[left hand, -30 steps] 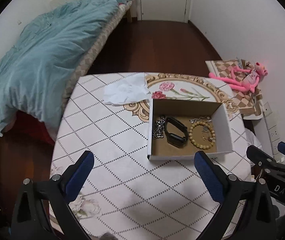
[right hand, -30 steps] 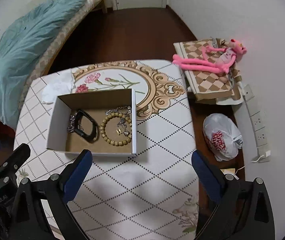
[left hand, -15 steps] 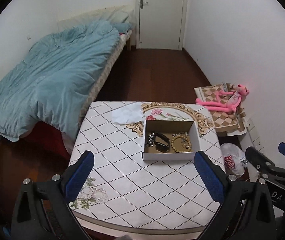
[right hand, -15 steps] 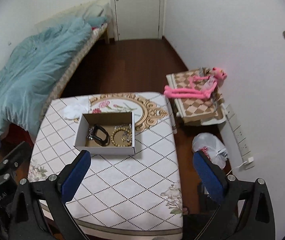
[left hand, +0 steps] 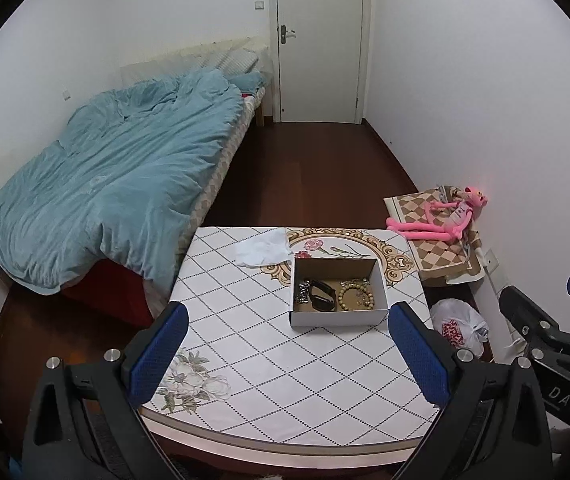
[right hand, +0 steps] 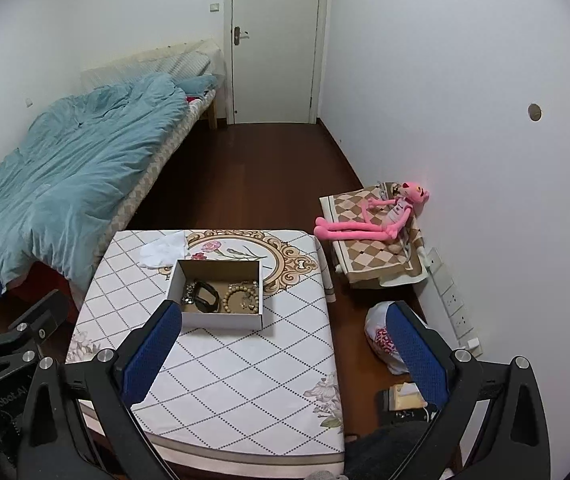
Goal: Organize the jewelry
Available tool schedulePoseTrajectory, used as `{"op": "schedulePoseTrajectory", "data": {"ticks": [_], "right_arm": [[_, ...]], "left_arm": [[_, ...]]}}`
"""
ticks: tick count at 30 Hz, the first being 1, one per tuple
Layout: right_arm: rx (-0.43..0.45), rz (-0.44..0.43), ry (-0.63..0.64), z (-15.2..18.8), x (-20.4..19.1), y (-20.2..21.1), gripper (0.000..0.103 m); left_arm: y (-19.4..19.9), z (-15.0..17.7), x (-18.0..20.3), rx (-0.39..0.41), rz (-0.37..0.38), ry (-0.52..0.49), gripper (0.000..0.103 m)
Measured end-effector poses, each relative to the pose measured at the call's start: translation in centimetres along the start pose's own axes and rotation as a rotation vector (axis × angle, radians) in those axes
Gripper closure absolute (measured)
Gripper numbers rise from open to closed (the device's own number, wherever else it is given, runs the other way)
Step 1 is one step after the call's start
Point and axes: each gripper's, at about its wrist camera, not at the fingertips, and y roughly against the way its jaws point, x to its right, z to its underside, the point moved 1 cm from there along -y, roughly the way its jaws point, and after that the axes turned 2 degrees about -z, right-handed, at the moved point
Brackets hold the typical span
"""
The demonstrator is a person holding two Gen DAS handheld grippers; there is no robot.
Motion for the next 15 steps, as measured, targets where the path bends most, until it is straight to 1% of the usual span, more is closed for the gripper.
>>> {"op": "schedulePoseTrajectory", "data": {"ticks": [7,9,11,15], "right_arm": [[-0.001,-0.004,-0.005,0.1,-0.1,0.8,0.000],[-0.003,-0.003,-0.003,0.1,-0.1,0.7,0.000],[-0.009,0.001,-0.001,0.0,-0.2,0.4,0.000],[-0.018,0.014,0.001,-0.6,-0.3,-1.0,0.000]], "left_arm": [[-0.1,-0.1,-0.1,0.005,-0.007,0.013,0.001],[-0.7,-0.2,0.0,-0.009,0.000,0.013,0.001],[-1.4,-0.3,0.1,-0.020,0.009,0.015,0.001],[-2.8,-0.6,0.3,-0.040,-0.006,0.015,0.001]]}}
